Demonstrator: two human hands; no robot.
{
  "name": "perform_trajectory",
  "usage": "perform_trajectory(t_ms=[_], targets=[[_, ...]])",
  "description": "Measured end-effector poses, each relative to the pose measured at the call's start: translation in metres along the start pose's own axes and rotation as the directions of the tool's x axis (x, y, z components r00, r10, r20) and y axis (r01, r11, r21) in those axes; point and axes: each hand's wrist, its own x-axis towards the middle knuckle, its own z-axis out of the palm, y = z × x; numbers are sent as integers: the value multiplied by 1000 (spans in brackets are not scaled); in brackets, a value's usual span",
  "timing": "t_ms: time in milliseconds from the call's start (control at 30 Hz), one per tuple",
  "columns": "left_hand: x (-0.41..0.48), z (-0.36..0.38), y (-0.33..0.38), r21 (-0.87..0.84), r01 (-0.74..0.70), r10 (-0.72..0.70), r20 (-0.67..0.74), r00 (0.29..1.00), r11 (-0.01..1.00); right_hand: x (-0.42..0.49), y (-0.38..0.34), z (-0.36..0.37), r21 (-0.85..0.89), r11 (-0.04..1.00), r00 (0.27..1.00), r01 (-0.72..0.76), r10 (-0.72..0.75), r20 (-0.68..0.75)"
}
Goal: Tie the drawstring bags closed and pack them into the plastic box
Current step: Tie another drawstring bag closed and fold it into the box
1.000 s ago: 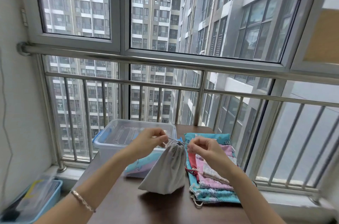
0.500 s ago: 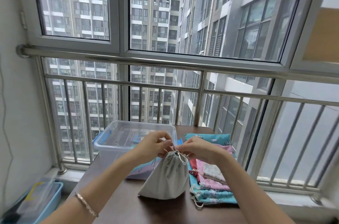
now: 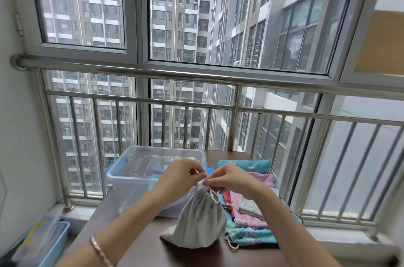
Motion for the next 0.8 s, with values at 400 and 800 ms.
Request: perform_trajectory(t_ms=[400, 800], targets=[[-6, 11, 6, -301, 84, -153, -213, 965, 950, 3, -5, 6, -123, 992, 999, 13, -18, -42], [-2, 20, 1, -657, 109, -228, -99, 969, 746, -2, -16, 11, -196, 980, 1000, 27, -27, 4]])
